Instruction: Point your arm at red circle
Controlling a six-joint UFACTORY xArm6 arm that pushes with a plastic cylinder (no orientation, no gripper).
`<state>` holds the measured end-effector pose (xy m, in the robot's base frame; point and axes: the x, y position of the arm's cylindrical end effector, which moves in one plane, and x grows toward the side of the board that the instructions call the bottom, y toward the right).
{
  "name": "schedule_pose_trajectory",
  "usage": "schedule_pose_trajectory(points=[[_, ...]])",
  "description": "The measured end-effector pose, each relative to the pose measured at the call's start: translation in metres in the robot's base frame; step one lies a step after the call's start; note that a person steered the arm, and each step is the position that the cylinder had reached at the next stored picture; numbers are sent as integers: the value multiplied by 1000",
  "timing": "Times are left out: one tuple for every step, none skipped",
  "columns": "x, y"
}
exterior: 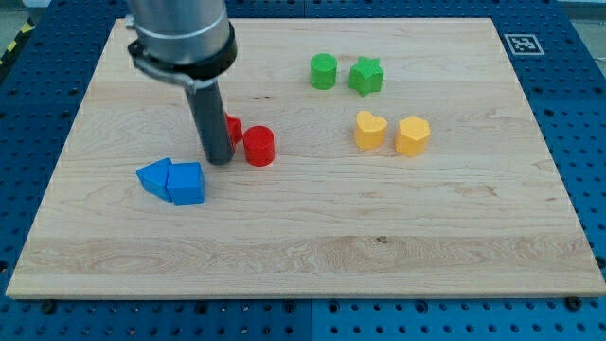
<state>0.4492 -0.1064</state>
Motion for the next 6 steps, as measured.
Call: schedule_pose_trajectory(points=[[-42, 0], [-57, 0], [-57, 0], [-31, 6], [17, 12], [38, 12]])
